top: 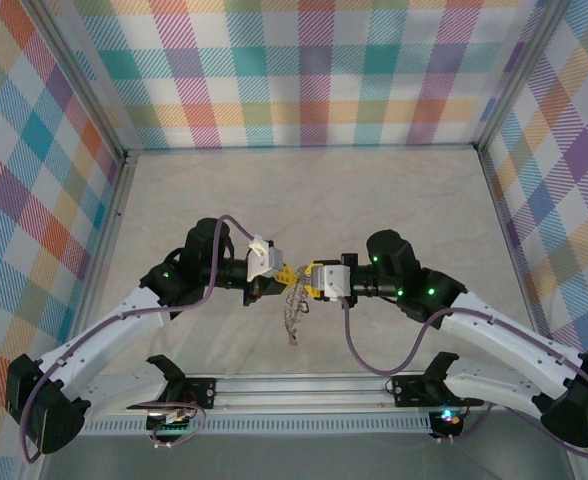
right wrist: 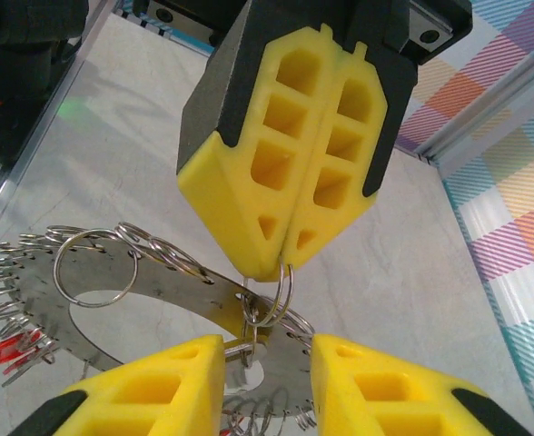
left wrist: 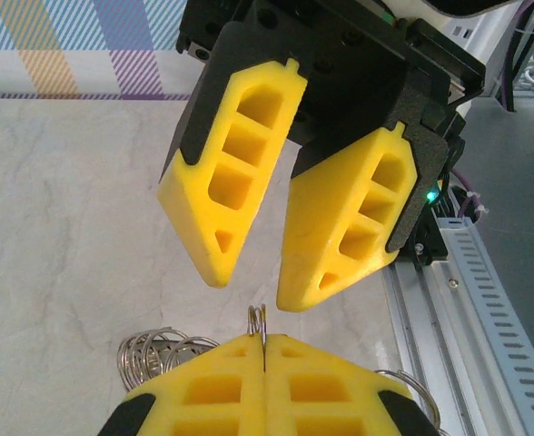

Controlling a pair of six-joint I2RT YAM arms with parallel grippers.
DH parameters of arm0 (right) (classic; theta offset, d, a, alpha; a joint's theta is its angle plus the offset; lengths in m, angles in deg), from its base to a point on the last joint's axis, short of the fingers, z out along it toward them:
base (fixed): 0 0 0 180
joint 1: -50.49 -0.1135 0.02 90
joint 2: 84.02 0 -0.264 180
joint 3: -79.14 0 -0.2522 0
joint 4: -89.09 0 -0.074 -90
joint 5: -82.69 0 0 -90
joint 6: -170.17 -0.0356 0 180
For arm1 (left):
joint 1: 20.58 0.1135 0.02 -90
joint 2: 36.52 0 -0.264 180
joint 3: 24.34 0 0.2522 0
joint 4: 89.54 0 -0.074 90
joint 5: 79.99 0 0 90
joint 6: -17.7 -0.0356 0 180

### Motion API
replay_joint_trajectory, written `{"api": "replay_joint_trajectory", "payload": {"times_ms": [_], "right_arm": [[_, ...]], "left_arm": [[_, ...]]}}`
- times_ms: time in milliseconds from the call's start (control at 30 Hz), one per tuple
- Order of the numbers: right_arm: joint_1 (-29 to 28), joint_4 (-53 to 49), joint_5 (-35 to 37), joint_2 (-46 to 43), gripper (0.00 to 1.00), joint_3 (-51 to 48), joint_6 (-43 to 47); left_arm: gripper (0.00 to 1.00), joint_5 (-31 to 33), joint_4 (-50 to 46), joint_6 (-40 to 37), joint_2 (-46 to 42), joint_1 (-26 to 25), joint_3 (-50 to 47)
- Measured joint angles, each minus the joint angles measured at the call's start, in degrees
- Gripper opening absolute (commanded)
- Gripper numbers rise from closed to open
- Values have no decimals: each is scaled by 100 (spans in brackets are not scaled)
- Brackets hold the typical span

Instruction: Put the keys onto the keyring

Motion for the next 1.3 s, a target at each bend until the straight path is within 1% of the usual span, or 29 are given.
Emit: {"api": "replay_joint_trajectory", "payload": {"times_ms": [300,533,700,867,900,1000,1100,1200,1300], "right_arm": [[7,-15,-269,393,25,63,-166],[9,-9,-415,444,20,208,-284],[15,-9,-498,542,13,267,-310],[46,-31,-544,564,0,267,-393],[44,-42,-540,564,0,267,-396],[44,-144,-540,592,0,310,-404],[35,-461,-457,686,0,538,-411],[33,-920,-337,813,0,962,-426],[-2,-1259,-229,909,0,1329,-529]], "left_arm": [[0,-2,-4,-42,-2,0,0],[0,-9,-26,-116,-52,0,0],[0,-46,-50,-168,-66,0,0],[0,-42,-85,-227,-68,2,0],[1,-35,-109,-262,-68,2,0],[13,46,-310,-485,-83,0,37],[24,295,-658,-728,-184,-28,122],[28,623,-909,-879,-396,-26,125],[27,785,-1080,-909,-476,-26,170]]}}
